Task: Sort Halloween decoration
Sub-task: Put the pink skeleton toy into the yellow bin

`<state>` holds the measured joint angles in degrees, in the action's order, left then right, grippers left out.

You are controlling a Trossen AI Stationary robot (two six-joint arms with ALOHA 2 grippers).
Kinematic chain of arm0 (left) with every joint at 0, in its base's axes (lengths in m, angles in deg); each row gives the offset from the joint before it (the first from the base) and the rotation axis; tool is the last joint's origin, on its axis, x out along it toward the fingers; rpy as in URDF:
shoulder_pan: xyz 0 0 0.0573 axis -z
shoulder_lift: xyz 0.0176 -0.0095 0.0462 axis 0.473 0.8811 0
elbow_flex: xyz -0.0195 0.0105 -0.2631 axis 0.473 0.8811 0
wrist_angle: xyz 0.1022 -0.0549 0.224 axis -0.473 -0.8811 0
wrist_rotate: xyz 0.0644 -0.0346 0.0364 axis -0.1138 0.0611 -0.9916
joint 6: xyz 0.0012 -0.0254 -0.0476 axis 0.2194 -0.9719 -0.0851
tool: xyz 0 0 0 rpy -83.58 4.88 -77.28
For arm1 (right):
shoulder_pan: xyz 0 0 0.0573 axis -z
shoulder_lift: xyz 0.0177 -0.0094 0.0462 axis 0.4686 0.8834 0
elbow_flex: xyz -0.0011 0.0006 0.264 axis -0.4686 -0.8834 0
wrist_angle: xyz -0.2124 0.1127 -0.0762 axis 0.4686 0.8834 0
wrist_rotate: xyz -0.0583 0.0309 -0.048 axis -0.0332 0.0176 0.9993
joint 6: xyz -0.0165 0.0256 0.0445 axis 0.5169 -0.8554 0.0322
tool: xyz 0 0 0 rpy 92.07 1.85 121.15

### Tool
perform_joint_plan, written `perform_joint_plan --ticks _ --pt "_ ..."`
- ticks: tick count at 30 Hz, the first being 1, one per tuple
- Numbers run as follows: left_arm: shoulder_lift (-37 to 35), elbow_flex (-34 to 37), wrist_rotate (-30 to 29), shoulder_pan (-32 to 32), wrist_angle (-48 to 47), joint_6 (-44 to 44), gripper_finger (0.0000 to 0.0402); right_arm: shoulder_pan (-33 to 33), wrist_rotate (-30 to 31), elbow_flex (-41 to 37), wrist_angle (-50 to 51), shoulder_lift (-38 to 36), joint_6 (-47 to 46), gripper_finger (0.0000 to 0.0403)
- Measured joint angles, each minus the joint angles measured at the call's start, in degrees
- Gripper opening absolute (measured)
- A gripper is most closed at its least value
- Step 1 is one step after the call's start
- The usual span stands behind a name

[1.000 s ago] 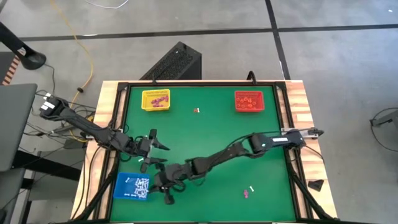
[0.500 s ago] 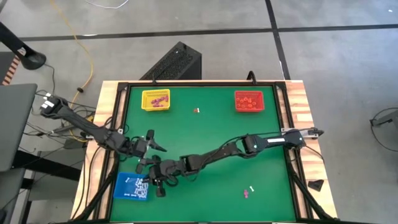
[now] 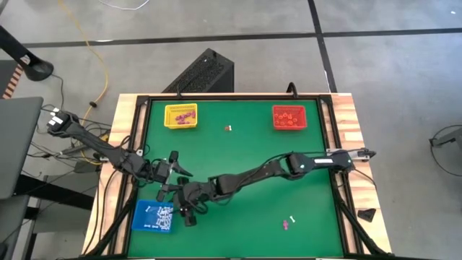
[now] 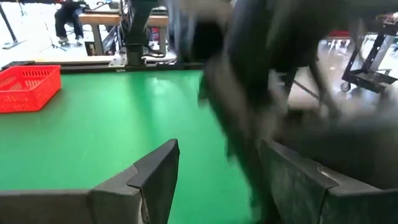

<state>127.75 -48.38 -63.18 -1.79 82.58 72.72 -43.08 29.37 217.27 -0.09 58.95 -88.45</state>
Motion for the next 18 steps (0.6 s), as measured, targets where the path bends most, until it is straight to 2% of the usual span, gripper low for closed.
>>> perform_joint_plan --ticks 4,8,10,12,15,18 --pt "-1.31 -0.09 -0.34 0.22 0.81 -0.3 0.0215 -0.09 -0.9 0.04 20.07 -7.97 4.63 0.0228" --pt "-3.45 0.01 -0.98 1.42 -0.32 -0.6 0.0215 -0.55 -1.9 0.04 46.63 -15.62 6.94 0.0225" --pt "-4.18 0.02 -2.77 2.15 -0.18 -1.23 0.0215 -0.75 -3.74 0.07 60.94 -18.86 7.61 0.0223" --pt "-4.1 0.0 -5.01 2.73 0.25 -1.56 0.0215 -1.14 -5.14 -2.37 71.09 -21.95 6.88 0.0221" --pt "-2.76 0.0 -7.67 3.25 -0.03 -3.03 0.0215 -2.66 -5.8 -11.46 74.94 -27.55 4.64 0.0216" --pt "0.18 0.0 -10.09 3.13 0.52 -4.61 0.0215 -4.32 -6.03 -26.64 68.28 -37.39 3.09 0.0212"
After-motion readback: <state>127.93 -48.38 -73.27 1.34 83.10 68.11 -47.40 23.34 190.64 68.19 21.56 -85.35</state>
